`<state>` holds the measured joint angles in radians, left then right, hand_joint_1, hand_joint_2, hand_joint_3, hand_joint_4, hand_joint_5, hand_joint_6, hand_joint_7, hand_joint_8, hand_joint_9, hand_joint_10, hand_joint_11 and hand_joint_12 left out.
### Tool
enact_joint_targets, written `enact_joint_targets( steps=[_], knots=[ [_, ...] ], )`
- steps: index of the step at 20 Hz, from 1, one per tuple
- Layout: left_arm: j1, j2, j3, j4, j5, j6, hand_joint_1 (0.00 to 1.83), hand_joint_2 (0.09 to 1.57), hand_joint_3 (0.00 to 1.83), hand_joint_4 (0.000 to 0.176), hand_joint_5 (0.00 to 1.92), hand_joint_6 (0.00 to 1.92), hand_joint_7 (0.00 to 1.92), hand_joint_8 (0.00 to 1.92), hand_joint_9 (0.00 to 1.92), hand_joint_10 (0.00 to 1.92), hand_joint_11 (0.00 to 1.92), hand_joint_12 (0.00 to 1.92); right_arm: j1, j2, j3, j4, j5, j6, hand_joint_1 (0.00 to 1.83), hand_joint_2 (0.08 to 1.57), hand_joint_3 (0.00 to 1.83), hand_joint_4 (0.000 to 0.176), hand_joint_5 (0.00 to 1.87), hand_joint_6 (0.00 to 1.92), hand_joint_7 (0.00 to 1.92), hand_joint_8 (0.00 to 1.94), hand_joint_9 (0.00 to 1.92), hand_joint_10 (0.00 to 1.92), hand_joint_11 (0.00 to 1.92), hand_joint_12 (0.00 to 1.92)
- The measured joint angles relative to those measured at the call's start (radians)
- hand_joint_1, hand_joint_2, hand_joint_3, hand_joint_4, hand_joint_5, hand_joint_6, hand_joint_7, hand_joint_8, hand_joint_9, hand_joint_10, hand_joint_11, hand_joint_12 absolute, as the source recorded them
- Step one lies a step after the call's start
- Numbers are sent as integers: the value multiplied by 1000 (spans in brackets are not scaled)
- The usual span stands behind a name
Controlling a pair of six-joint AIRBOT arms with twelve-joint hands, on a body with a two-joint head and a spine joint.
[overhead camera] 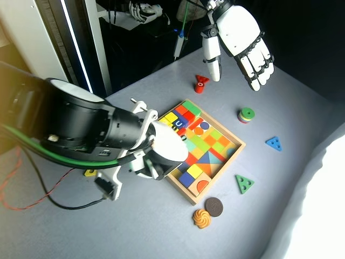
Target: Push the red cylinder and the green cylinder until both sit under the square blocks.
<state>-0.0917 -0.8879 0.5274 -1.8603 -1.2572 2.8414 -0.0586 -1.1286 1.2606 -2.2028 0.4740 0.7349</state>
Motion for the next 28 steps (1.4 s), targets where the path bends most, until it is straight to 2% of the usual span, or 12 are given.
enact_joint_targets(
  steps=[5, 11, 18, 28],
  knots=[
    [0, 0, 0, 0, 0, 0, 0, 1337, 0, 0, 6, 0, 4, 0, 11, 0, 0, 33, 0, 29, -1, -5, 29, -2, 1827, 855, 694, 0, 212, 1, 1653, 1941, 1820, 1921, 1908, 1921],
    [0, 0, 0, -1, 0, 0, 0, 1343, 0, 0, 35, 6, 34, 6, 42, 7, 20, 45, 0, 52, -18, -20, 45, -7, 1818, 837, 745, 0, 240, 4, 1641, 1941, 1806, 1921, 1907, 1921],
    [0, 0, 0, -3, 0, 0, 0, 1335, 0, 0, 18, 4, 24, 2, 35, 6, 26, 15, 19, 54, -37, -36, 53, -9, 1814, 857, 703, 0, 269, 9, 1635, 1941, 1800, 1921, 1904, 1921],
    [-2, 0, 0, -4, -1, 0, 0, 1342, 2, 0, 47, 9, 49, 9, 58, 8, 33, 28, 116, 55, -37, -64, 58, 5, 1811, 849, 723, 0, 263, 3, 1661, 1941, 1819, 1921, 1914, 1921]
  ],
)
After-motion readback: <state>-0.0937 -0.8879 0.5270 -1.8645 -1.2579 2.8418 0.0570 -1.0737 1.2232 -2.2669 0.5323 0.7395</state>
